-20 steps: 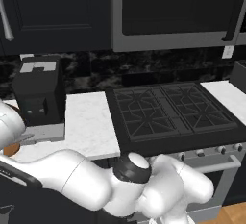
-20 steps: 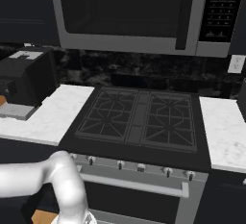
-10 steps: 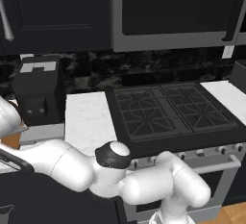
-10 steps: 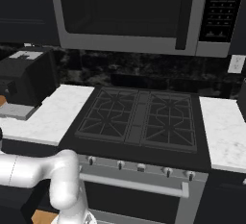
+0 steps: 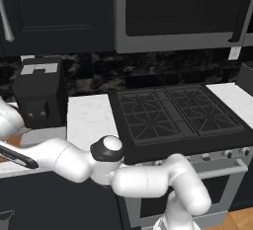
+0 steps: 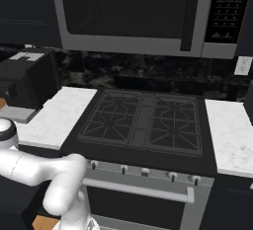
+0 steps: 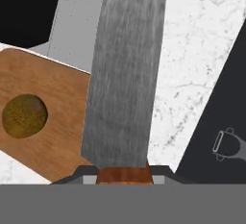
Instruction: Place the appropriate cutting tool for cutting the avocado skin on the cutting board.
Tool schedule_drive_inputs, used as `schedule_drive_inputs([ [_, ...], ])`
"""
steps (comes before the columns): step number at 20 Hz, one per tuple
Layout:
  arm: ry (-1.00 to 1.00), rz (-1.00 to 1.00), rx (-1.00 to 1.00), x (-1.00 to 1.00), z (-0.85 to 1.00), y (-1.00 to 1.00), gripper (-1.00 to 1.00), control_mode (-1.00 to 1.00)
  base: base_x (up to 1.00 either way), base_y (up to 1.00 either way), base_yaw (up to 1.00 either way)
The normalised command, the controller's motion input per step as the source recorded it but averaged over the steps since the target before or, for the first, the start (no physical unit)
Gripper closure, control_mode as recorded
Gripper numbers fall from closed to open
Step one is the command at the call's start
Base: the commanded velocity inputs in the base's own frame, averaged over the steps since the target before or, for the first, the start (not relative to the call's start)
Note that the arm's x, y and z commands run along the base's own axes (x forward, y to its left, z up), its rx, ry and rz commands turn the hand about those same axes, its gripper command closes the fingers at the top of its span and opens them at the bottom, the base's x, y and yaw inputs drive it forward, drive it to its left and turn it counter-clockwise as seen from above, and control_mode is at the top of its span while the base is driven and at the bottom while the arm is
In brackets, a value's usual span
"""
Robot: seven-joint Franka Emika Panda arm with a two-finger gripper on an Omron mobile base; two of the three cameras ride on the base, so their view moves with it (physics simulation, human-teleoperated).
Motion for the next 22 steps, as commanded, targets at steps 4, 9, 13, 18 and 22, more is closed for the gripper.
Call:
schedule_drive_inputs([
  [4,0.00,-0.03,-0.02,0.46,-0.47,0.26,1.00,-1.00,0.00,0.00,0.00],
  [9,0.00,-0.01,-0.01,0.23,-0.37,0.36,1.00,-1.00,0.00,0.00,0.00],
  [13,0.00,-0.01,-0.02,0.15,-0.33,0.40,1.00,-1.00,0.00,0.00,0.00],
  [18,0.00,-0.05,-0.06,0.10,-0.14,0.55,1.00,-1.00,0.00,0.00,0.00],
  [22,0.12,-0.13,-0.10,0.19,0.06,0.61,1.00,-1.00,0.00,0.00,0.00],
])
